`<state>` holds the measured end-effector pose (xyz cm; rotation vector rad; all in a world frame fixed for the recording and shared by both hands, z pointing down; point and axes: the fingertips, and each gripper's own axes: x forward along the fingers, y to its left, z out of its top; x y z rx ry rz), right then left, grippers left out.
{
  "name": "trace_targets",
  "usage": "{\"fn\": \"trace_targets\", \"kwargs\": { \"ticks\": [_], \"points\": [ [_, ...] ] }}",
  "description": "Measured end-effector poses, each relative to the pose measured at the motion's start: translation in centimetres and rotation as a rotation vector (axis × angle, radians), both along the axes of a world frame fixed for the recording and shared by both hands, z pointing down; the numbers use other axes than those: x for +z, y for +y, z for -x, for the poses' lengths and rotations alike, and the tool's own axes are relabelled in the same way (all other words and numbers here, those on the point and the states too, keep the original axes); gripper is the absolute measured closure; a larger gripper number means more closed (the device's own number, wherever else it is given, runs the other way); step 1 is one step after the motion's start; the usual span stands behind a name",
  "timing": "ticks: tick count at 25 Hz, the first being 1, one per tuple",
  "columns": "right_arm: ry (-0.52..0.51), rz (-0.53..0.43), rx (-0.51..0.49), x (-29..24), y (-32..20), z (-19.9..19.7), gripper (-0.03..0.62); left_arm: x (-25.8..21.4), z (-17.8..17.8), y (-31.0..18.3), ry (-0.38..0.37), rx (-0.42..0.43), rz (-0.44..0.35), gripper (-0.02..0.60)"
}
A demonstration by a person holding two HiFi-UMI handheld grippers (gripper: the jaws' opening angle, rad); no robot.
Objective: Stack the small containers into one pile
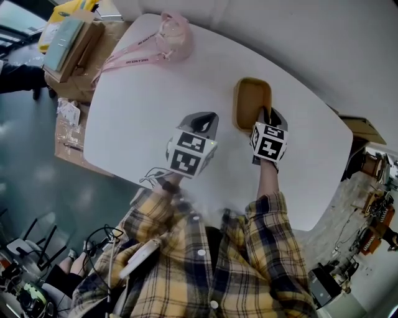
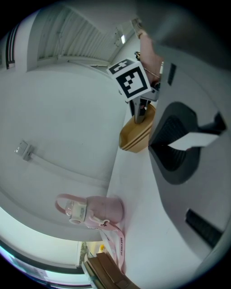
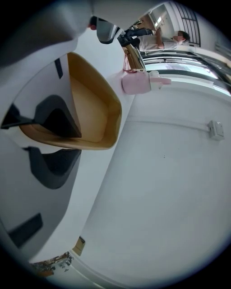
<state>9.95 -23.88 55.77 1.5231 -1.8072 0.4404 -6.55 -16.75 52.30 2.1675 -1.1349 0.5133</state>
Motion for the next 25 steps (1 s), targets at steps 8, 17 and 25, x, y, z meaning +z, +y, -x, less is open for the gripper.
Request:
{"fn": "trace_targets", "kwargs": {
  "ticks": [8, 17, 25],
  "points": [
    [-0.124, -0.129, -0.012, -5.3, 0.4, 0.8, 0.473, -2.7, -0.2, 0.3, 0.011, 0.015, -0.076, 0.563],
    [-0.353, -0.333, -0.152, -15.4, 3.6, 5.0, 0.470, -9.1, -0.1, 1.3, 0.057, -0.002, -0.232, 0.563],
    [-0.433, -0.471, -0.251, -22.2, 8.7, 7.6, 0.489, -15.7, -0.3, 3.3, 0.061, 0.036, -0.404, 0.563]
  ]
}}
